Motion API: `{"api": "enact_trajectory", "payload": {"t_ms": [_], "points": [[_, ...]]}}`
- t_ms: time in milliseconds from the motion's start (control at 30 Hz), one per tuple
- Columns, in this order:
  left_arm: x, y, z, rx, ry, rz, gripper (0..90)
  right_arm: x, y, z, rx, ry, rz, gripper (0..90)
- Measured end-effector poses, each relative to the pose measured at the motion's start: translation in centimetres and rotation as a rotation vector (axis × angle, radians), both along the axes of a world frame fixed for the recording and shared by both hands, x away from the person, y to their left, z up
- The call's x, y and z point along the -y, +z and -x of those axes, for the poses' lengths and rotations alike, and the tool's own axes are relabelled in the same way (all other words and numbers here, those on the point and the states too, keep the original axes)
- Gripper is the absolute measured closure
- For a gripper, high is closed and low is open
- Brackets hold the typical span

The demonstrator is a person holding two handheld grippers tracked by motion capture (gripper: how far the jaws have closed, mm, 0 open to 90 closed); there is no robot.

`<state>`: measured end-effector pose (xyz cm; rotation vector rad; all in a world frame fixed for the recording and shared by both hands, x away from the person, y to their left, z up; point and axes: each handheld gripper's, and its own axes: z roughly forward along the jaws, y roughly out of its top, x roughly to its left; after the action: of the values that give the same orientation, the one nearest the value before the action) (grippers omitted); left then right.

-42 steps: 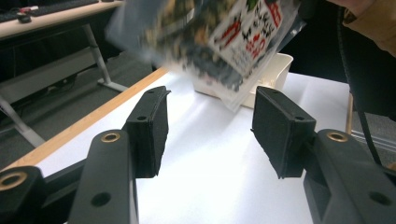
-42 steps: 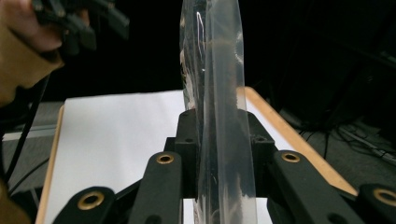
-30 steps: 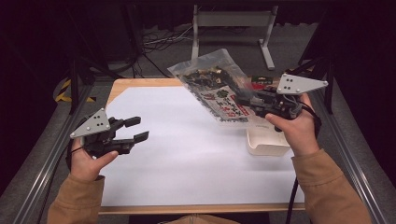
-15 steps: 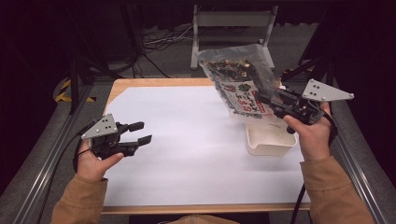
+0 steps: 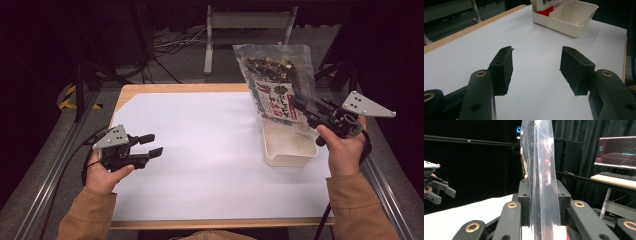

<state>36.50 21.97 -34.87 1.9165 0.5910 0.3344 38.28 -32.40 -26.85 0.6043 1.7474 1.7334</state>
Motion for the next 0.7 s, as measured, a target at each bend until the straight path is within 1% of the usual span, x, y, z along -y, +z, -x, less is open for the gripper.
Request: {"api": "enact_trajectory", "payload": {"t_ms": [67,167,200,233,267,333,367,400,500,600,700], "points": [[0.0,0.0,0.0,-0.002,0.001,-0.001,44.2,0.3,-0.4,0.0,-0.006,-0.011,-0.006,72.0],[0.0,-0.1,0.0,-0.01,0.0,-0.002,44.2,0.8,-1.0,-0.1,0.003,-0.016,-0.016,72.0],[0.0,-0.2,0.0,-0.011,-0.001,0.0,44.1,1.0,-1.4,-0.2,0.013,-0.023,-0.019,72.0],[0.0,-0.2,0.0,-0.008,-0.003,-0.003,44.1,1.0,-1.4,-0.2,0.013,-0.023,-0.019,72.0],[0.0,-0.4,-0.1,-0.013,-0.005,-0.004,44.2,1.2,-2.0,-0.3,0.016,-0.025,-0.028,72.0],[0.1,-0.5,-0.1,-0.018,-0.007,-0.004,44.2,1.3,-2.2,-0.4,0.018,-0.025,-0.029,72.0],[0.1,-0.5,-0.1,-0.015,-0.011,-0.007,44.3,1.5,-2.7,-0.6,0.012,-0.03,-0.028,72.0],[0.1,-0.5,-0.1,-0.017,-0.01,-0.005,44.3,1.5,-2.7,-0.6,0.012,-0.03,-0.028,72.0],[0.1,-0.5,-0.2,-0.015,-0.011,-0.003,44.3,1.7,-3.3,-0.8,0.012,-0.038,-0.025,71.9],[0.2,-0.6,-0.2,-0.014,-0.018,-0.008,44.4,2.0,-3.7,-0.9,0.007,-0.054,-0.024,71.9],[0.3,-0.7,-0.2,-0.017,-0.02,-0.014,44.4,2.3,-4.1,-0.9,0.008,-0.058,-0.035,71.9]]}}
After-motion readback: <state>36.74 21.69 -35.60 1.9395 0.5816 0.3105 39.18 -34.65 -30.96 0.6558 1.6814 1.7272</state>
